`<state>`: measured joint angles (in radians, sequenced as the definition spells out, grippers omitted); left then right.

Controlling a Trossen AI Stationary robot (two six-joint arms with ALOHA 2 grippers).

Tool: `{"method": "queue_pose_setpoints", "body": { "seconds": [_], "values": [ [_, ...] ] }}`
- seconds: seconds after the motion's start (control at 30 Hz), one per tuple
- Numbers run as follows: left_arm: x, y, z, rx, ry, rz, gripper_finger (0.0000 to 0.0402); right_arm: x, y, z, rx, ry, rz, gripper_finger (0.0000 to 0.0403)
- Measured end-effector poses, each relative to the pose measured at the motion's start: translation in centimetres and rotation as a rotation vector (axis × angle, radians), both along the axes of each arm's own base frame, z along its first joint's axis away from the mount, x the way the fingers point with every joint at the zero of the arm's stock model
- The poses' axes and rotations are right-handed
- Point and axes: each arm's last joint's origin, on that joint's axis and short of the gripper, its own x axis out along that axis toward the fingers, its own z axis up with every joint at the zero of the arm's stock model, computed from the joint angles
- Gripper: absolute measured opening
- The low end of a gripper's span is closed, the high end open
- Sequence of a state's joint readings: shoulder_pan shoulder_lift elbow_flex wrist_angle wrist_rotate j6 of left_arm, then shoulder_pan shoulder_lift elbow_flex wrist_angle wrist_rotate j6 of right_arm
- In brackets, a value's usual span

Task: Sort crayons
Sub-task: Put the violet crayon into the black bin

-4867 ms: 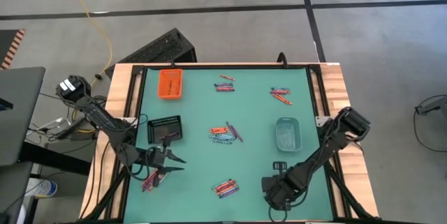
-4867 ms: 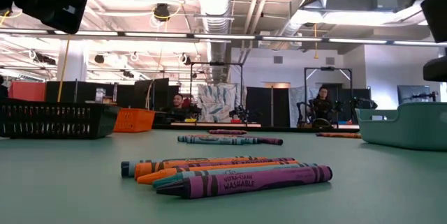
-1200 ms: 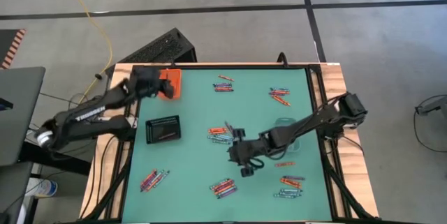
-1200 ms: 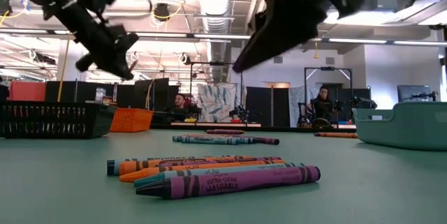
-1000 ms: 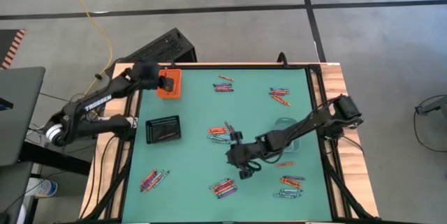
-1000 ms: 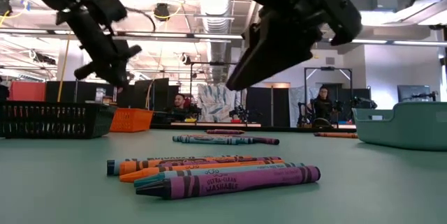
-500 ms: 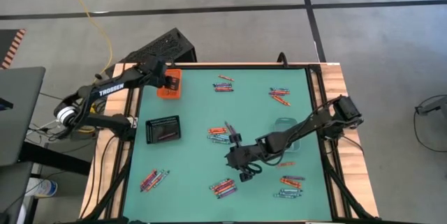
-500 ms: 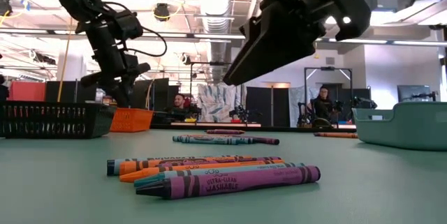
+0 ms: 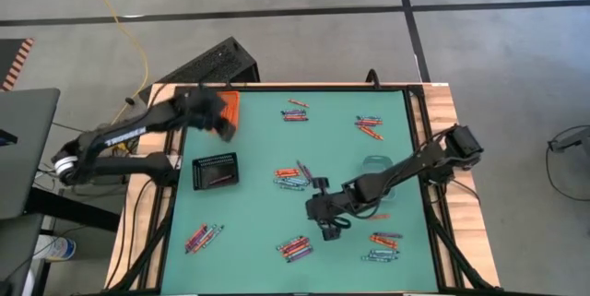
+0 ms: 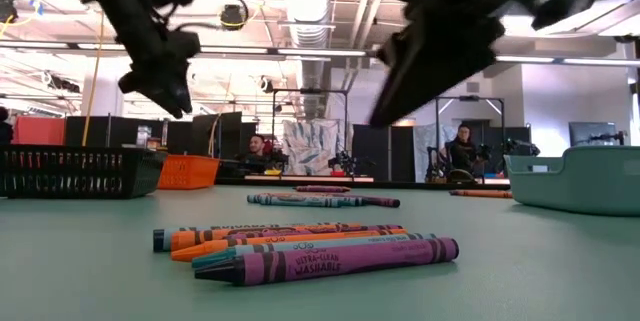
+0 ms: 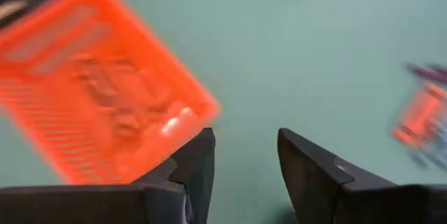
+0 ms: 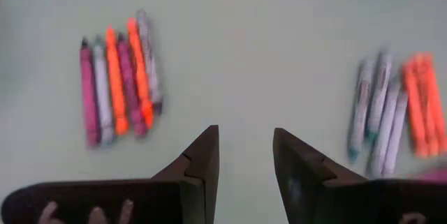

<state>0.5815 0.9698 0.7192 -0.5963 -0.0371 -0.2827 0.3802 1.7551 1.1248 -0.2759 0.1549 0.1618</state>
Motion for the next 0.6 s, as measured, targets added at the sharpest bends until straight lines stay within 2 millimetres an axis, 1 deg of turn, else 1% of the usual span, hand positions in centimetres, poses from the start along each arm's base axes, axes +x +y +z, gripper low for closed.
{"method": "queue_pose_setpoints", "body": {
  "seconds": [0.13,0.23,0.3,0.4,0.5,0.6],
  "values": [
    [-0.2,-4.4,-0.2,-0.013,-0.080,-0.176,0.0142,-1.8,0.7,0.9,0.062,0.080,-0.060,0.0127],
    [-0.4,-7.5,-0.5,-0.025,-0.176,-0.306,0.0141,-2.8,1.5,1.0,0.124,0.160,-0.080,0.0127],
    [-0.5,-9.5,-1.0,-0.013,-0.252,-0.406,0.0141,-3.1,2.3,0.9,0.162,0.176,-0.058,0.0127],
    [-0.6,-12.3,-2.1,0.004,-0.385,-0.531,0.0141,-2.6,3.4,0.2,0.171,0.134,-0.002,0.0127],
    [-0.7,-14.8,-3.0,0.016,-0.490,-0.618,0.0141,-1.5,4.7,-0.9,0.191,0.060,0.120,0.0127],
    [-0.9,-16.5,-3.3,0.041,-0.489,-0.666,0.0141,-0.6,6.0,-1.6,0.206,-0.021,0.237,0.0127]
  ]
}}
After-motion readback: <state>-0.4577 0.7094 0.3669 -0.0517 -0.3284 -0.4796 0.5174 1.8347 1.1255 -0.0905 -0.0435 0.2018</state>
